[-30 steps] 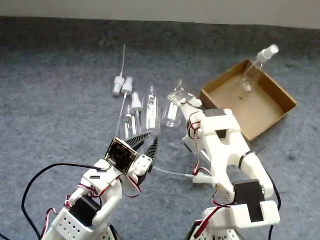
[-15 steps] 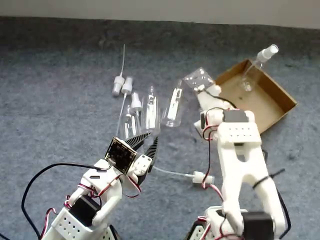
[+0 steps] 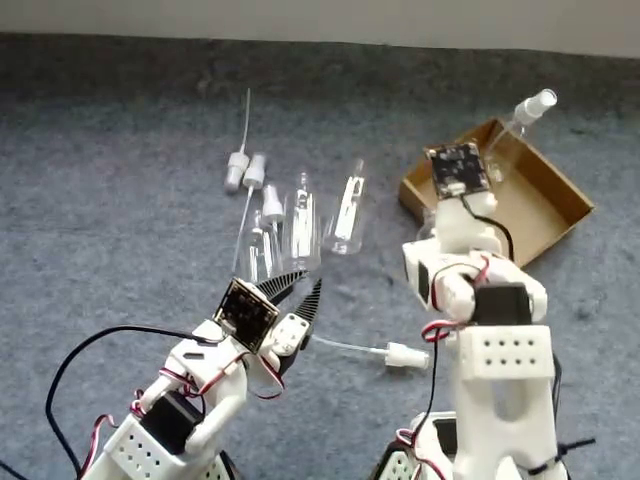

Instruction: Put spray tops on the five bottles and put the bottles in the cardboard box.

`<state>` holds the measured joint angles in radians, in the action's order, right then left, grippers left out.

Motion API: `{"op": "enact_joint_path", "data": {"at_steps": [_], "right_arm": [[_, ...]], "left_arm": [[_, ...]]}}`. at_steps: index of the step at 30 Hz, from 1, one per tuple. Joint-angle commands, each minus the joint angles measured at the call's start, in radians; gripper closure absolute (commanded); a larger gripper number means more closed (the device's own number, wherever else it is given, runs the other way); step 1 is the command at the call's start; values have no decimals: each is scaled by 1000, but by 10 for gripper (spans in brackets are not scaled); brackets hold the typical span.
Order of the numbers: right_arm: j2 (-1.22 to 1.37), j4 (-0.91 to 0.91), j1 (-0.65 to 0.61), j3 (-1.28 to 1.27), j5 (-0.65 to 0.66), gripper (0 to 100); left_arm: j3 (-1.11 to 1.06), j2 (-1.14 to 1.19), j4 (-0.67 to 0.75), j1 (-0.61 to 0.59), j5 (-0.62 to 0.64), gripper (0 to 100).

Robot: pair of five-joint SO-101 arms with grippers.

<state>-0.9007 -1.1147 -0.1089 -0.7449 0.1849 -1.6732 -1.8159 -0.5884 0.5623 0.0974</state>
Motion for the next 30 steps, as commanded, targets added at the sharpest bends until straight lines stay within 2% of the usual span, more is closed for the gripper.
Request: {"op": "enact_joint_path", "data": {"at_steps": [1,5,10,15,25,30], "right_arm": [[-137,1,45,-4,-52,868],[-272,2,64,-79,-87,867],[-424,93,122,-220,-94,867],[-498,150,159,-343,-94,867],[-504,154,162,-381,-95,867],[-506,153,194,-381,-95,867]], "left_arm": [[-13,-4,9,28,-2,993],[53,-4,-124,30,-132,995],[185,-2,-334,30,-167,993],[348,-1,-540,30,-287,993],[509,10,-720,21,-443,993],[647,203,-778,21,-473,993]]}}
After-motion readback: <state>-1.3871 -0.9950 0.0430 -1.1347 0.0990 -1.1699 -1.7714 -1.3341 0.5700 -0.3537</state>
